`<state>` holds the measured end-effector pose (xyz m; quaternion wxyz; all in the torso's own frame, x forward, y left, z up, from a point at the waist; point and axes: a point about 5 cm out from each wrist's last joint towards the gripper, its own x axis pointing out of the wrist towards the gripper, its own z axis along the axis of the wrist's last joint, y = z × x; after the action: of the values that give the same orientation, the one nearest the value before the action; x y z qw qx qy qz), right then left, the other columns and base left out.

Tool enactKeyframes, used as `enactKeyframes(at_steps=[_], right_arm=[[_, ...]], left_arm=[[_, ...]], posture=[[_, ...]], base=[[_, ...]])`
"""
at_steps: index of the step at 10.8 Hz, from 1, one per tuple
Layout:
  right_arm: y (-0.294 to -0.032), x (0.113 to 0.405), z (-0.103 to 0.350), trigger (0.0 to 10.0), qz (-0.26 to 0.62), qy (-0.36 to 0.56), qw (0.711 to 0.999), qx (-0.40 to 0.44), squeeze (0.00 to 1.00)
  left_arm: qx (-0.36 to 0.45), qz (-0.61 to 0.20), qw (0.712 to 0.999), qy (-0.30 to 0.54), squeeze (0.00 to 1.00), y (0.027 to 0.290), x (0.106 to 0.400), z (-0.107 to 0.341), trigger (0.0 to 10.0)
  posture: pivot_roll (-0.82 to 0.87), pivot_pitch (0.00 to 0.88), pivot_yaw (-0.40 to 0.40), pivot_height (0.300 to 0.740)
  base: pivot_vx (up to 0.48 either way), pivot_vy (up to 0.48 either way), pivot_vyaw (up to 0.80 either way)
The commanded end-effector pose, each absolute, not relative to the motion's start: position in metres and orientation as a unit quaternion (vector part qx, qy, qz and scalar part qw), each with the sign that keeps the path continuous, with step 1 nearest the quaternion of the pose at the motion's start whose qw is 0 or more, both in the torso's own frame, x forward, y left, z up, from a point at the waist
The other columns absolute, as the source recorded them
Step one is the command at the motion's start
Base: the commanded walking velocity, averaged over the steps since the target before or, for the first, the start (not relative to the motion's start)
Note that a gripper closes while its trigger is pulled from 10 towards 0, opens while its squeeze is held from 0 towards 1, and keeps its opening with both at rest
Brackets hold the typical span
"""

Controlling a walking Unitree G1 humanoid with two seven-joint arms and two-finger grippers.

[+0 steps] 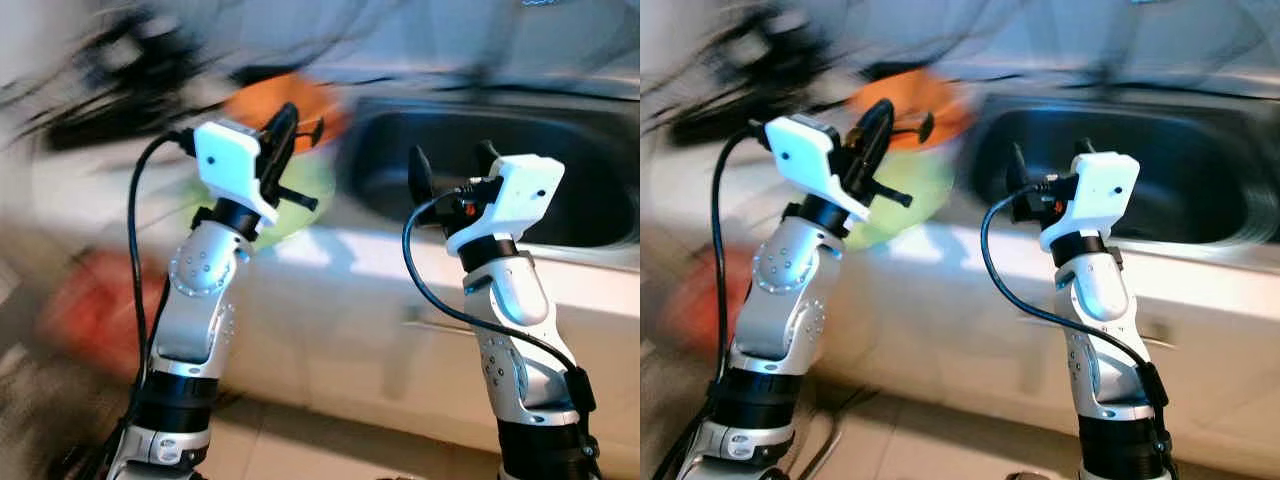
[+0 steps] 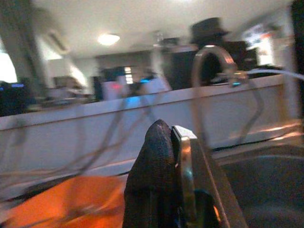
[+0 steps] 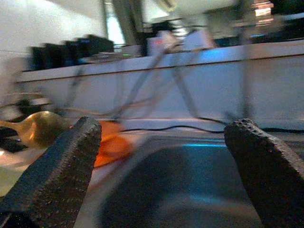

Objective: Kitchen organization

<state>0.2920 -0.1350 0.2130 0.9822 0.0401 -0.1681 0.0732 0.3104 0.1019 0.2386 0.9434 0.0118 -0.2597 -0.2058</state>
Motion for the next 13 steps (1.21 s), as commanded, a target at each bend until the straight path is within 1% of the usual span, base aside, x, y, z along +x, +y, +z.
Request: enactKeyframes(at_steps=[1,4,8,9,10,11,12,13], right_arm=[[-0.137,0.291,0.216,10.0,0.065,-0.178,0.981,0.035,0.0],[-0.137,0.292,0.212,10.0,0.061,-0.169,0.983,0.041,0.0],[-0.136,0.291,0.208,10.0,0.065,-0.163,0.983,0.043,0.0],[-0.136,0.29,0.208,10.0,0.066,-0.161,0.984,0.045,0.0],[-0.135,0.29,0.206,10.0,0.069,-0.155,0.984,0.051,0.0],[-0.132,0.291,0.199,10.0,0.091,-0.12,0.983,0.104,0.0],[-0.131,0.293,0.193,10.0,0.105,-0.09,0.978,0.154,0.0],[-0.129,0.293,0.191,10.0,0.112,-0.08,0.976,0.169,0.0]], left_arm=[[0.013,-0.219,0.943,-0.252,0.0,0.098,0.31,0.236,0.0],[0.012,-0.224,0.943,-0.247,0.0,0.099,0.31,0.232,0.0],[0.012,-0.225,0.944,-0.239,0.0,0.098,0.309,0.226,0.1],[0.014,-0.225,0.945,-0.237,0.0,0.099,0.309,0.225,0.5],[0.016,-0.225,0.945,-0.236,0.0,0.098,0.309,0.223,0.6],[0.011,-0.234,0.945,-0.229,0.0,0.095,0.309,0.217,0.0],[-0.058,-0.253,0.944,-0.204,0.0,0.089,0.312,0.214,0.0],[-0.09,-0.254,0.943,-0.196,0.0,0.089,0.314,0.215,0.0]], posture=[[0.01,0.049,0.076,0.74],[0.01,0.046,0.078,0.74],[0.01,0.051,0.081,0.74],[0.01,0.053,0.081,0.74],[0.01,0.055,0.081,0.74],[0.01,0.056,0.077,0.74],[0.01,0.057,0.075,0.74],[0.01,0.058,0.074,0.74]], base=[[0.48,0.0,0.0],[0.0,0.0,-0.8],[0.0,0.0,0.0],[0.0,0.0,0.0],[0.0,0.0,0.0],[0.0,0.0,0.0],[0.0,0.0,0.0],[0.0,0.0,0.0]])
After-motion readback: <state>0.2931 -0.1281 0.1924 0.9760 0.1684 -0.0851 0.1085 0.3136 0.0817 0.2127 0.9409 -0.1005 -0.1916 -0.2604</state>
